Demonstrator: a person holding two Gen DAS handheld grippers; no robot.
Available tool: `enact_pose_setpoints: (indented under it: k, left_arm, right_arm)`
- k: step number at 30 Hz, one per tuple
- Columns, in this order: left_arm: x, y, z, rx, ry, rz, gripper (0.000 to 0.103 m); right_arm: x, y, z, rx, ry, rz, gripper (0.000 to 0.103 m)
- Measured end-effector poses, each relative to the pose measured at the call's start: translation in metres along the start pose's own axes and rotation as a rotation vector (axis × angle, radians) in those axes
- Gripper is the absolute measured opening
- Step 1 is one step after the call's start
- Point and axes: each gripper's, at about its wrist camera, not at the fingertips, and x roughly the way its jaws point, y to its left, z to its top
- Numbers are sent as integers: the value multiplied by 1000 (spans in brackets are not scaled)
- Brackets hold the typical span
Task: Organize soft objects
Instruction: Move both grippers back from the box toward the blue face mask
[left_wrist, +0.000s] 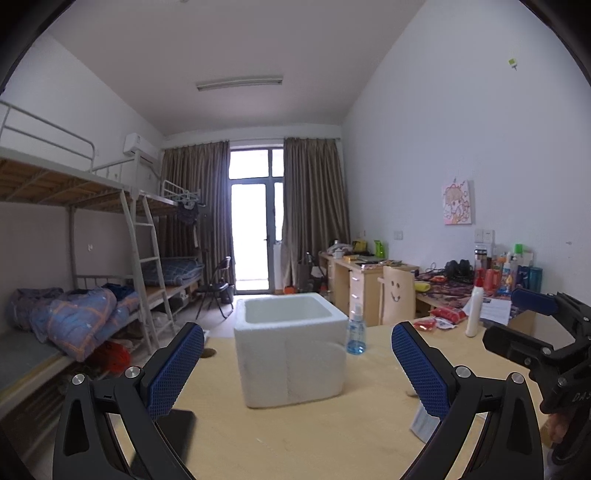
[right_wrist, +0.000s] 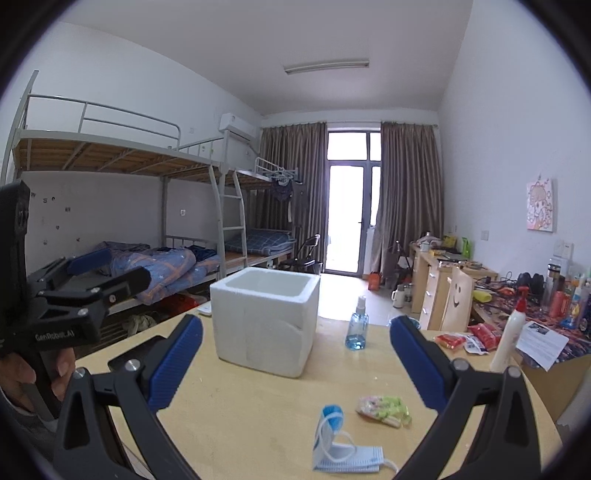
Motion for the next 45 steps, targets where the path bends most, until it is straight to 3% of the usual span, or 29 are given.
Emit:
enact_pose_setpoints:
  k: [10, 27, 45]
  left_arm:
    - [-28, -14, -39, 30, -32, -13, 102]
    - [-44, -31, -70, 19, 60, -76, 102]
    - [-18, -79, -77, 29, 190, -216, 102]
  right_arm:
    - [-29, -1, -42, 6, -30, -83, 103]
    - [-68, 5, -80, 38, 4, -125, 103]
    - [-93, -21, -90, 88, 34, -242, 103]
